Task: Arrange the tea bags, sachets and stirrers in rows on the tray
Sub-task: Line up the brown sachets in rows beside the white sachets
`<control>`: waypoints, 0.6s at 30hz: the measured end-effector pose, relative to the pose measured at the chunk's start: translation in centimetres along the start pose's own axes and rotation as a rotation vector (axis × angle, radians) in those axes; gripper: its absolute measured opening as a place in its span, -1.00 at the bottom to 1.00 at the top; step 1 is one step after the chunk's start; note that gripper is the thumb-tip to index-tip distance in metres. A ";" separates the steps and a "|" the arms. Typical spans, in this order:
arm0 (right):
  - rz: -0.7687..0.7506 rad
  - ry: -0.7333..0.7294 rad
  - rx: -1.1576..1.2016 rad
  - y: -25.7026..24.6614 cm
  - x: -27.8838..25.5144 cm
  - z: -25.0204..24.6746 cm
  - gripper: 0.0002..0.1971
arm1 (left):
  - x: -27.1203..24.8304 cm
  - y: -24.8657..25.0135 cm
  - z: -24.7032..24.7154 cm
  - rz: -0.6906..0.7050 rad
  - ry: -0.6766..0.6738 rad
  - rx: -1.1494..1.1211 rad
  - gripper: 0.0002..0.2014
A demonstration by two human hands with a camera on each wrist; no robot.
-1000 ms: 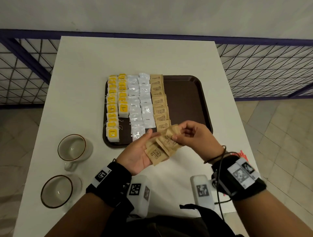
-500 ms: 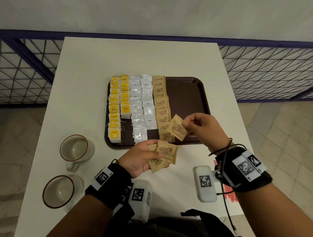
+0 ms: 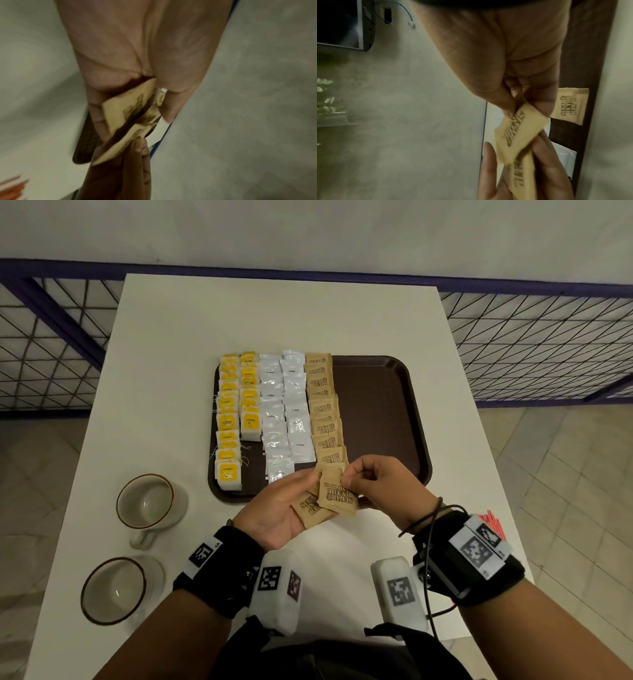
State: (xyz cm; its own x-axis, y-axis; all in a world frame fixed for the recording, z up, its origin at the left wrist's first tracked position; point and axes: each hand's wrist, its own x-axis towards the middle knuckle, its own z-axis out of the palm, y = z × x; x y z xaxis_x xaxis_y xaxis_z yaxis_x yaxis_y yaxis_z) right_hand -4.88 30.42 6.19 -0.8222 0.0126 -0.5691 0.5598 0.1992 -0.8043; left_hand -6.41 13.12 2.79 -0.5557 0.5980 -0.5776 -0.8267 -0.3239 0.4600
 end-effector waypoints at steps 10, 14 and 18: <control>-0.090 0.014 0.008 0.0 -0.3 1.3 -0.85 | 1.2 -0.2 0.6 0.038 0.056 -0.251 -0.49; -0.220 -0.079 -0.399 -1.1 -0.3 0.3 -0.89 | 0.9 -0.2 0.5 -0.014 0.000 -0.072 -0.48; -0.295 -0.056 -0.499 -1.8 -0.5 0.8 -0.90 | 0.6 -1.1 0.7 0.016 -0.063 -0.087 -0.62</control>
State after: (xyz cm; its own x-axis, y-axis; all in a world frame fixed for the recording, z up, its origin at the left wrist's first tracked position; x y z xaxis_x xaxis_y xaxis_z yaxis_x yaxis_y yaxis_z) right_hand -5.39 29.31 7.82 -0.9216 -0.1626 -0.3524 0.1803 0.6246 -0.7599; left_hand -5.80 14.36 2.43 -0.5646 0.6359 -0.5262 -0.8238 -0.3945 0.4071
